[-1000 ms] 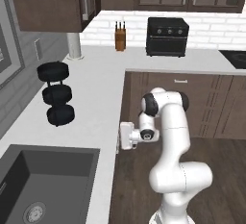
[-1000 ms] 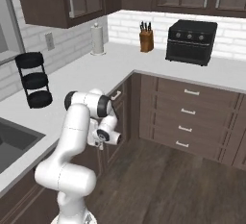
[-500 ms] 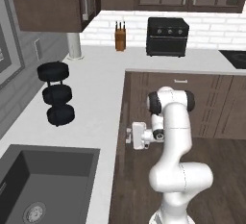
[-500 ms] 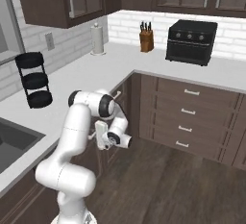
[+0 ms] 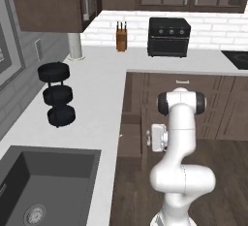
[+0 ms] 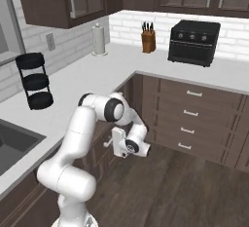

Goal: Take a straw from the drawer in front and place it inside the glass cup on the dining counter.

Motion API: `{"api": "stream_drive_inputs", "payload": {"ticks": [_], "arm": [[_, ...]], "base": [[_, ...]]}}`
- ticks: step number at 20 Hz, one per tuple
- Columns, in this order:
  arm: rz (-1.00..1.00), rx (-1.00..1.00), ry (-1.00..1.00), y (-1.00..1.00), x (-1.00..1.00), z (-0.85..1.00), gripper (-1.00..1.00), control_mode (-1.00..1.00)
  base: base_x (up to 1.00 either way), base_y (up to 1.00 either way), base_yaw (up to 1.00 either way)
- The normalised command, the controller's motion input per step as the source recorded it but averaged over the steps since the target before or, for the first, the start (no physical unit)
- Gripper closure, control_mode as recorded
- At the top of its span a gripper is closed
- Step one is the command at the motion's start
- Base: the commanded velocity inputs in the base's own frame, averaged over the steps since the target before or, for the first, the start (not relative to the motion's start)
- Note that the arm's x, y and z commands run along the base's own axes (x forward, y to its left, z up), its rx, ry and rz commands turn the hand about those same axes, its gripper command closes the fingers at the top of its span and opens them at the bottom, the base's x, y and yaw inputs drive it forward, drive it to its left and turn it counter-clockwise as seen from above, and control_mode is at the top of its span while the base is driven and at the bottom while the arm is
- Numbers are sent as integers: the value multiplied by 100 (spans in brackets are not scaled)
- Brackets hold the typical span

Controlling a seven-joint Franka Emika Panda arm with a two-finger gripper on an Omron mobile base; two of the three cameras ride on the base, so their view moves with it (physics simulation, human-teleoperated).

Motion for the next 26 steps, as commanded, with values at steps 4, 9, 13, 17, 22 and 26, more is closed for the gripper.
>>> {"api": "stream_drive_inputs", "payload": {"ticks": [4,9,13,17,22,26], "arm": [[-5,0,2,-100,0,12,100,-100],[-5,0,4,-100,0,7,100,-100],[-5,-2,8,-97,0,0,-100,-100],[-4,-8,13,-71,0,0,-100,-100],[-2,-7,13,-67,-4,18,-100,-100],[0,2,1,-16,-26,98,-100,-100]], "base": [[0,0,0],[0,0,0],[0,0,0],[0,0,0],[0,0,0],[0,0,0]]}}
